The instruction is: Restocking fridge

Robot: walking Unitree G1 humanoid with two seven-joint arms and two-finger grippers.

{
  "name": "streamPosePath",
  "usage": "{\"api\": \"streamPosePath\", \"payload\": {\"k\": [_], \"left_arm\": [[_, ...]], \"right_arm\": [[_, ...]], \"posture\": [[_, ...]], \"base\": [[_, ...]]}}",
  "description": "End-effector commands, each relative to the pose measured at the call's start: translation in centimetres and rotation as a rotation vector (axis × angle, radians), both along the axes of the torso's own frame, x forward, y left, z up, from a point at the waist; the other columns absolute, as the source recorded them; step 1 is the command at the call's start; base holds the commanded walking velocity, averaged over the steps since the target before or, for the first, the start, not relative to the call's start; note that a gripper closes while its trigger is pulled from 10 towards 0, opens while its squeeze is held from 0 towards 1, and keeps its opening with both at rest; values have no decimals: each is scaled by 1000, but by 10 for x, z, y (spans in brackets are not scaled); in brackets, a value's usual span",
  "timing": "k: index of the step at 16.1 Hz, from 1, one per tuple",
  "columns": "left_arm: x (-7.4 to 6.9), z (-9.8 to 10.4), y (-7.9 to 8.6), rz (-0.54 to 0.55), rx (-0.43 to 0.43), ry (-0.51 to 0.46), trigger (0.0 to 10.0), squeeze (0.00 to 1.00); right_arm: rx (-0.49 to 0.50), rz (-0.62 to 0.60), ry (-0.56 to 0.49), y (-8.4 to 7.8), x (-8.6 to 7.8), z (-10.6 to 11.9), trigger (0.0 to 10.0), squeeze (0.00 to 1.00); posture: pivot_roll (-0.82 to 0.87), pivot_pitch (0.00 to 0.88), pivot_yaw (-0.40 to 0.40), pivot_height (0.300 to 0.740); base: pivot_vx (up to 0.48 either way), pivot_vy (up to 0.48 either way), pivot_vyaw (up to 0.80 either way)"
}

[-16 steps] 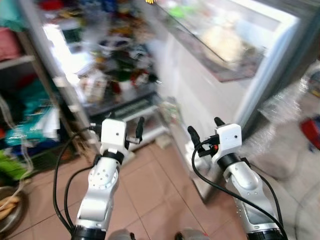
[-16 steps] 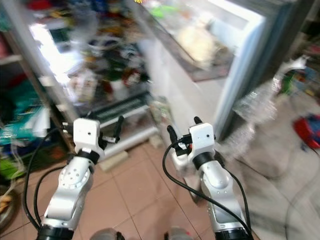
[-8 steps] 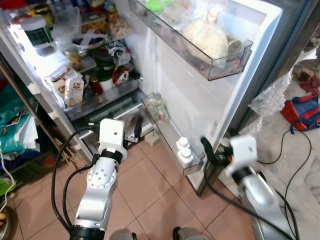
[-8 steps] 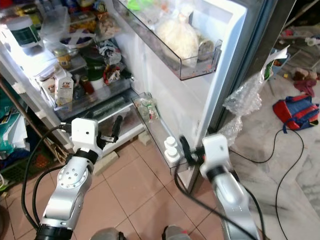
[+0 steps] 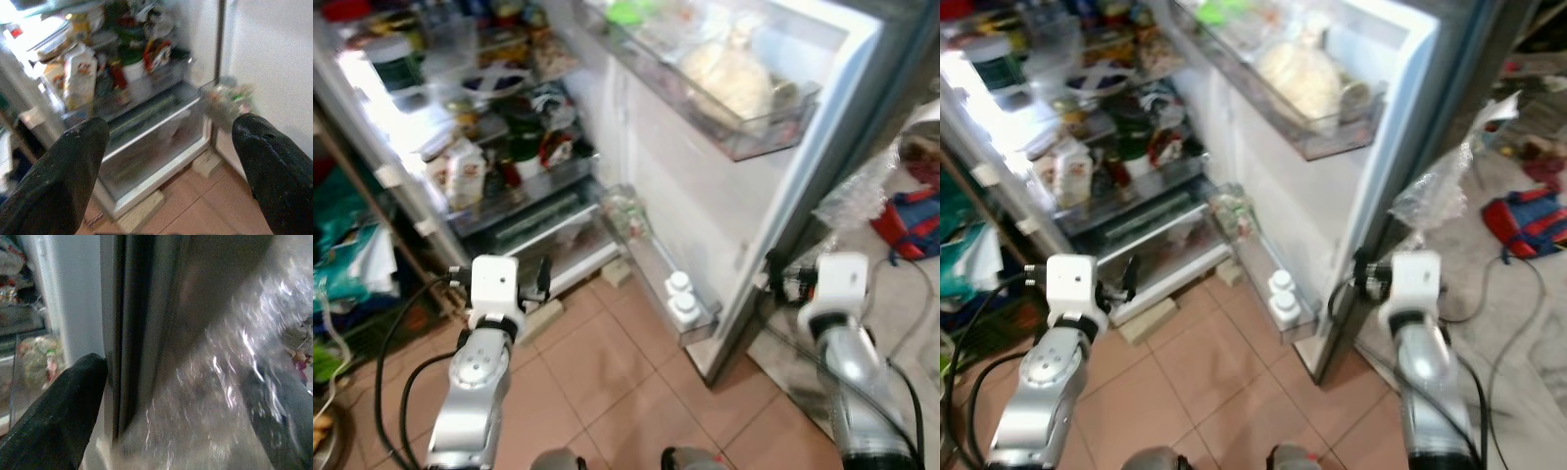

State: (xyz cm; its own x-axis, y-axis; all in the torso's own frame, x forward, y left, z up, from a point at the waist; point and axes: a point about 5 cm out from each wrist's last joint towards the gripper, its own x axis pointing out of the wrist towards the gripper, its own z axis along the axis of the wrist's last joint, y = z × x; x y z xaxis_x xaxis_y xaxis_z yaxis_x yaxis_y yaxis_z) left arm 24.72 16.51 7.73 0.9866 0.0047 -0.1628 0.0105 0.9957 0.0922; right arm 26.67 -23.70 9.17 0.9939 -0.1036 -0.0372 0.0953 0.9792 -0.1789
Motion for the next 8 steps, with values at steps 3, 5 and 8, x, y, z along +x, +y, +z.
{"api": "streamPosePath", "payload": {"k": [3, 5, 8], "left_arm": [[-12, -2, 5, 0, 17, 48, 10000, 0], [-18, 0, 10, 10, 28, 49, 10000, 0], [-22, 0, 13, 19, 34, 57, 10000, 0]], "right_arm": [[-3, -101, -51, -20, 30, 17, 10000, 0], [25, -87, -67, -23, 40, 23, 10000, 0], [23, 82, -44, -11, 37, 17, 10000, 0]], "posture": [[82, 68, 54, 740], [101, 75, 47, 740], [99, 73, 47, 740]], "base": [[0, 0, 0], [0, 0, 0], [0, 0, 0]]}}
